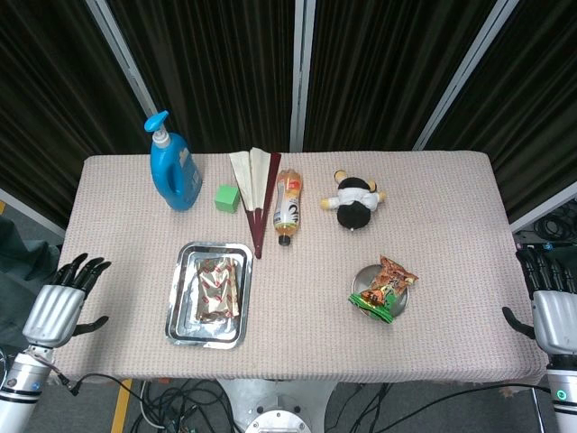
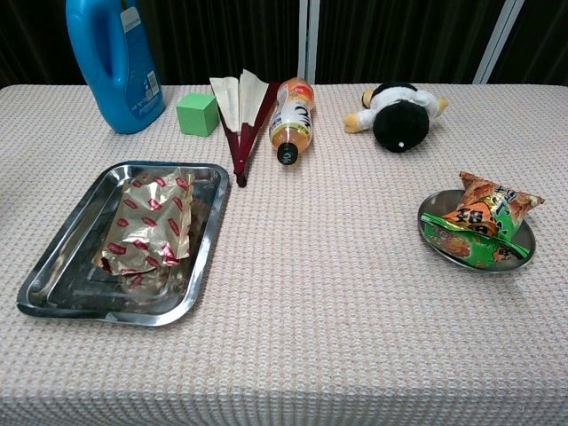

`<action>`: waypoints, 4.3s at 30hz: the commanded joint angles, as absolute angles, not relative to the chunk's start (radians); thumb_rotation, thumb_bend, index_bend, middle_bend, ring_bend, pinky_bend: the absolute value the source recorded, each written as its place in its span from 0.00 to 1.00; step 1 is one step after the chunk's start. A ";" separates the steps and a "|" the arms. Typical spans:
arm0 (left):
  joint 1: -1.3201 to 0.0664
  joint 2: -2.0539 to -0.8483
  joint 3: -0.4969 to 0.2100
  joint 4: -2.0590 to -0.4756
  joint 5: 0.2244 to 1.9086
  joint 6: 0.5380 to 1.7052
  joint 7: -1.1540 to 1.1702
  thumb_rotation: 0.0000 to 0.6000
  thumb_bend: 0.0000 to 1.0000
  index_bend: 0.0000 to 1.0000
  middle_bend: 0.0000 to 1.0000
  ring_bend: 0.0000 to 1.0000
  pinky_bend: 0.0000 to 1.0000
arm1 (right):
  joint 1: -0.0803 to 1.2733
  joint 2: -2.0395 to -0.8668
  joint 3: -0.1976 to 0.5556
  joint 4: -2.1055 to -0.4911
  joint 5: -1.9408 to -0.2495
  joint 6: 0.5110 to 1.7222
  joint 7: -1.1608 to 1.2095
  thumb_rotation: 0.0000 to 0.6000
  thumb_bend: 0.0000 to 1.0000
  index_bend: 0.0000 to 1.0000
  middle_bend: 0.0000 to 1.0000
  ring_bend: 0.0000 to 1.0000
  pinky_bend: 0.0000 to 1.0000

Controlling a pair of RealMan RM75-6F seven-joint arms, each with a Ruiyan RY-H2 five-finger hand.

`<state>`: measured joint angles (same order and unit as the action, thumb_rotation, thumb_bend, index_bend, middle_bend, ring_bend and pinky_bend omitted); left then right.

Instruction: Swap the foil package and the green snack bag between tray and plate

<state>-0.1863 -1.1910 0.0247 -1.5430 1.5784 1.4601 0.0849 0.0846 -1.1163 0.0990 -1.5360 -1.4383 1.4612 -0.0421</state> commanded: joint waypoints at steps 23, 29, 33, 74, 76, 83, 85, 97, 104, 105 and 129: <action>-0.488 -1.298 -0.022 -1.590 1.713 1.101 0.159 1.00 0.06 0.11 0.10 0.03 0.18 | 0.099 -1.080 0.119 -1.596 -1.425 1.461 -0.094 1.00 0.14 0.00 0.00 0.00 0.00; -0.600 -1.350 -0.037 -1.493 1.742 0.997 0.174 1.00 0.06 0.11 0.09 0.03 0.18 | 0.099 -1.076 0.118 -1.594 -1.415 1.454 -0.084 1.00 0.14 0.00 0.00 0.00 0.00; -0.649 -1.363 -0.031 -1.445 1.775 0.976 0.163 1.00 0.06 0.11 0.09 0.03 0.18 | 0.100 -1.074 0.120 -1.587 -1.406 1.448 -0.076 1.00 0.14 0.00 0.00 0.00 0.00; -0.768 -1.506 0.098 -1.183 1.898 1.092 0.121 1.00 0.16 0.51 0.45 0.33 0.46 | 0.119 -1.106 0.117 -1.530 -1.376 1.397 -0.035 1.00 0.14 0.00 0.00 0.00 0.00; -0.768 -1.509 0.097 -1.180 1.898 1.105 0.122 1.00 0.17 0.52 0.47 0.34 0.47 | 0.119 -1.106 0.117 -1.528 -1.377 1.398 -0.032 1.00 0.14 0.00 0.00 0.00 0.00; -0.771 -1.501 0.092 -1.199 1.894 1.131 0.132 1.00 0.21 0.57 0.50 0.38 0.51 | 0.118 -1.103 0.118 -1.529 -1.383 1.405 -0.027 1.00 0.14 0.00 0.00 0.00 0.00; -0.773 -1.495 0.089 -1.210 1.892 1.138 0.137 1.00 0.22 0.57 0.51 0.39 0.51 | 0.117 -1.103 0.118 -1.530 -1.383 1.406 -0.026 1.00 0.14 0.00 0.00 0.00 0.00; -0.766 -1.442 0.064 -1.337 1.851 1.170 0.124 1.00 0.23 0.57 0.51 0.39 0.51 | 0.117 -1.099 0.120 -1.529 -1.382 1.407 -0.018 1.00 0.15 0.00 0.00 0.00 0.00; -0.766 -1.452 0.062 -1.370 1.862 1.180 0.148 1.00 0.22 0.57 0.51 0.39 0.51 | 0.113 -1.098 0.118 -1.520 -1.383 1.409 -0.001 1.00 0.15 0.00 0.00 0.00 0.00; -0.766 -1.453 0.057 -1.374 1.861 1.184 0.150 1.00 0.23 0.57 0.51 0.39 0.51 | 0.112 -1.097 0.118 -1.518 -1.382 1.410 0.002 1.00 0.15 0.00 0.00 0.00 0.00; -0.753 -1.424 0.018 -1.445 1.859 1.241 0.196 1.00 0.24 0.58 0.52 0.40 0.51 | 0.106 -1.098 0.121 -1.497 -1.377 1.412 0.030 1.00 0.15 0.00 0.00 0.00 0.00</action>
<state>-0.7530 -1.4247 0.0187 -1.4443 1.8577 1.2404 0.1958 0.1056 -1.0984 0.1209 -1.4969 -1.3768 1.4121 0.0302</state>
